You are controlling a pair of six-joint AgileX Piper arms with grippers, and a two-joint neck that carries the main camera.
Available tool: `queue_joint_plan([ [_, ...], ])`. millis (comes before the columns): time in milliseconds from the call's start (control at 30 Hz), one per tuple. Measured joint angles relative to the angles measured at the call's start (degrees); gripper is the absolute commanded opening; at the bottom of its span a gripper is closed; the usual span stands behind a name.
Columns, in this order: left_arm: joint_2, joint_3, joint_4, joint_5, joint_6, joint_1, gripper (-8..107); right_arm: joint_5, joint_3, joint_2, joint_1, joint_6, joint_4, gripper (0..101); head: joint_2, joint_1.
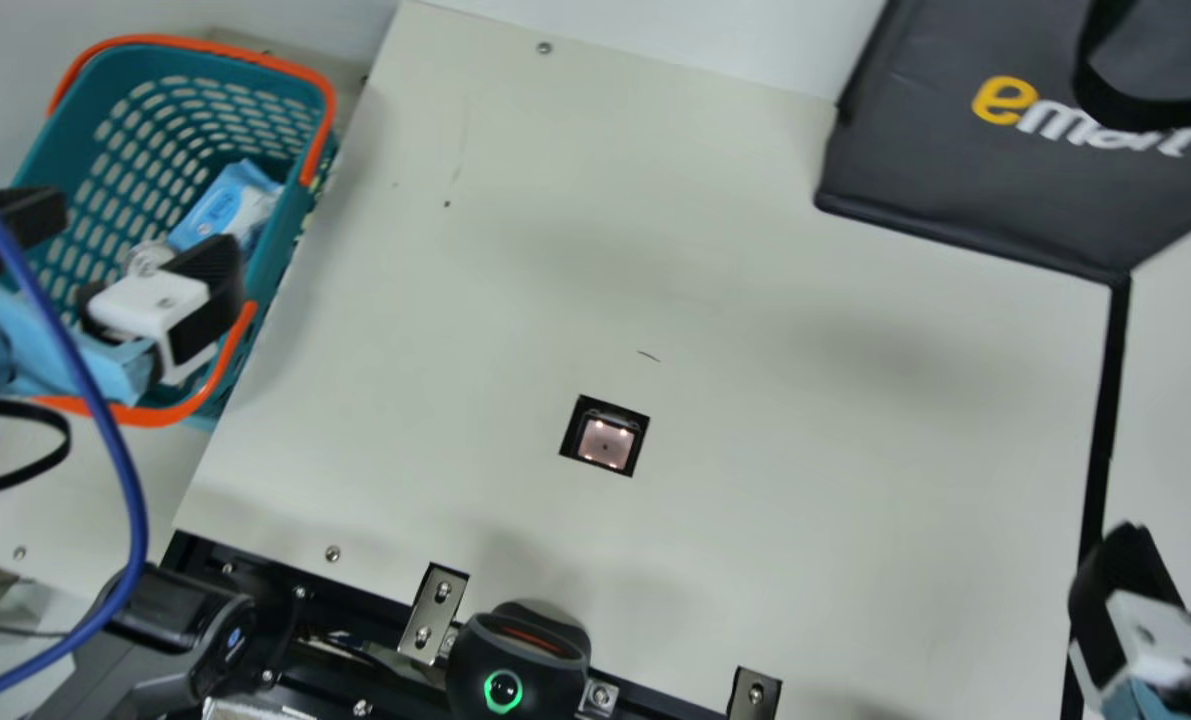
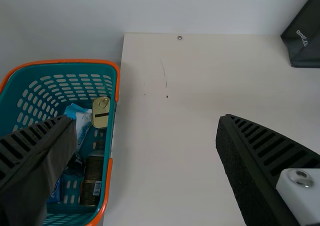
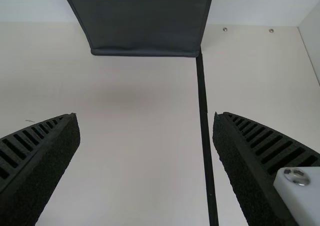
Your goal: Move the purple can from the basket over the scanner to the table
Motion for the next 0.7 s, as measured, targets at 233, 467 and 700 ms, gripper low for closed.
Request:
queue_joint_plan([
  [233,0.00,0.00,0.00,0.00,0.00,0.00,90,0.00,0.00,0.00,0.00,0.00,0.00,95,0.35,0.00],
  [467,0.15,0.00,0.51,-0.11,-0.34,0.64,90,0.00,0.00,0.00,0.00,0.00,0.00,95,0.35,0.00],
  [700,0.88,0.57,3.64,-1.22,-4.10,5.46,90,-0.06,0.00,0.00,0.00,0.00,0.00,95,0.44,0.00],
])
